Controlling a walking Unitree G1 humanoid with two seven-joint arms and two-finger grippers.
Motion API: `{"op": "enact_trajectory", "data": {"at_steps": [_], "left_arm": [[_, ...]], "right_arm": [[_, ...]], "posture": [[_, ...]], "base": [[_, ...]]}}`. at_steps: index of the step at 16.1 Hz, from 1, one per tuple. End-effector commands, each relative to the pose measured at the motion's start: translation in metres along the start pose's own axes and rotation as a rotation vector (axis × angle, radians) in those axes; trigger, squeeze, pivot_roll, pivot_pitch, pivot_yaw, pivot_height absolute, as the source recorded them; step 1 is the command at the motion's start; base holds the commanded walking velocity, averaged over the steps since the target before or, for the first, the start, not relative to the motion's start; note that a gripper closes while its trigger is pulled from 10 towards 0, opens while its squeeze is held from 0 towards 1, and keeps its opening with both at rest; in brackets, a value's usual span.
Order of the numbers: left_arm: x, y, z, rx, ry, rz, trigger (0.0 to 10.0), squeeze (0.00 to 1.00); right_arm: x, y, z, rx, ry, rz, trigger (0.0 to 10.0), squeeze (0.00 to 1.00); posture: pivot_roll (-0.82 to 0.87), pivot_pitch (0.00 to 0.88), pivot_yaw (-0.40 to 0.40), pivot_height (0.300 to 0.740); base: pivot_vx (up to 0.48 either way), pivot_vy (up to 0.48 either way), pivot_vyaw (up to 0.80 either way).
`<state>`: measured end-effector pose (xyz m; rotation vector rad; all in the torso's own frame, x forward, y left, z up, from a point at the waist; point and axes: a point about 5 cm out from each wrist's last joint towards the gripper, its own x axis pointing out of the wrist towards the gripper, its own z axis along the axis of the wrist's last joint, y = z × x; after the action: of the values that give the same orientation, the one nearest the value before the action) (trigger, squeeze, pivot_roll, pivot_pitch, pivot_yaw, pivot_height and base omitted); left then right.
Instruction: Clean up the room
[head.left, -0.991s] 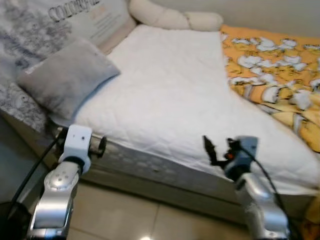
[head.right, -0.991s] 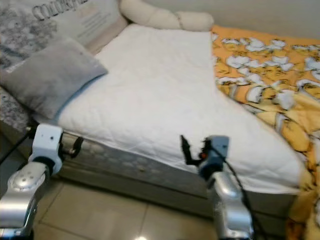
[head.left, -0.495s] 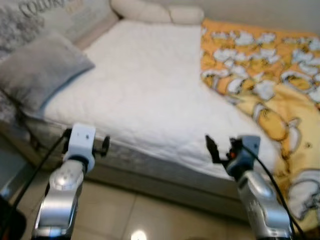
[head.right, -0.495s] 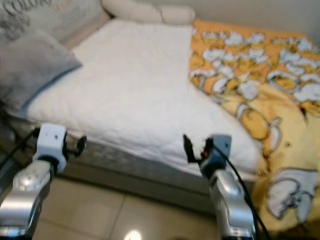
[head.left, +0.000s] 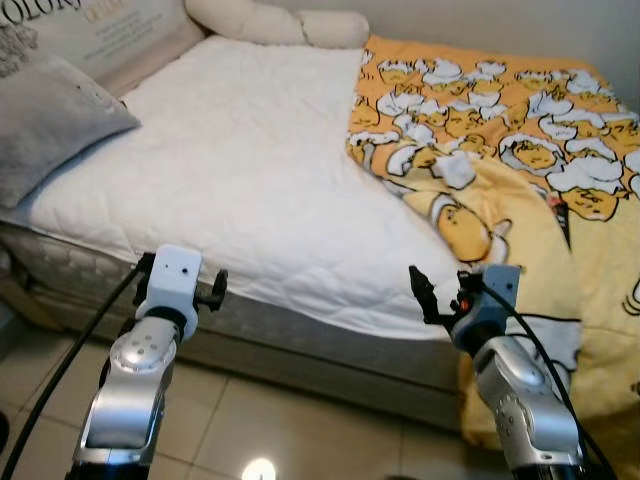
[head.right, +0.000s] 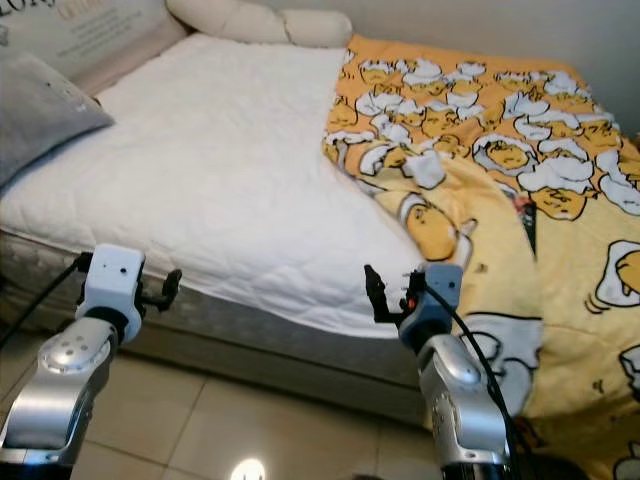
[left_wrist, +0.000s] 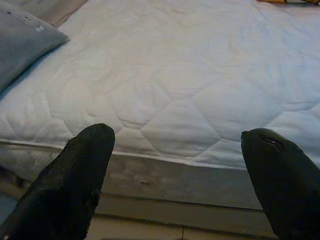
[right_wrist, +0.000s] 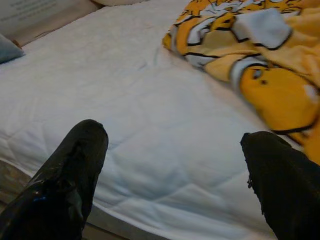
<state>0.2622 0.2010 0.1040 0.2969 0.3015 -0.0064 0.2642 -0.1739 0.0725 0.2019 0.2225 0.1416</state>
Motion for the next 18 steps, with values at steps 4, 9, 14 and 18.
{"op": "enact_trajectory", "data": {"at_steps": [4, 9, 14, 18], "left_arm": [[0.0013, -0.0040, 0.0022, -0.004, -0.007, -0.006, 10.0, 0.94], [0.0026, -0.0060, 0.0046, -0.033, -0.032, -0.008, 10.0, 0.85], [0.0031, -0.0070, 0.0064, -0.094, -0.053, -0.039, 10.0, 0.89], [0.0032, -0.0094, 0.0072, -0.128, -0.067, -0.057, 10.0, 0.90]], "right_arm": [[-0.0007, -0.0084, 0.0018, 0.001, 0.003, -0.031, 10.0, 0.00], [0.0023, -0.0059, 0.0031, -0.018, 0.007, -0.023, 10.0, 0.00], [0.0047, -0.0028, 0.0048, -0.041, 0.008, -0.003, 10.0, 0.00], [0.0068, 0.0012, 0.0066, -0.053, 0.002, 0.012, 10.0, 0.00]], "posture": [[-0.03, 0.000, 0.022, 0.740], [-0.03, 0.000, 0.026, 0.740], [-0.04, 0.000, 0.029, 0.740], [-0.04, 0.000, 0.029, 0.740]], "base": [[0.000, -0.441, 0.00], [0.000, -0.313, 0.00], [0.000, 0.000, 0.00], [0.000, 0.000, 0.00]]}}
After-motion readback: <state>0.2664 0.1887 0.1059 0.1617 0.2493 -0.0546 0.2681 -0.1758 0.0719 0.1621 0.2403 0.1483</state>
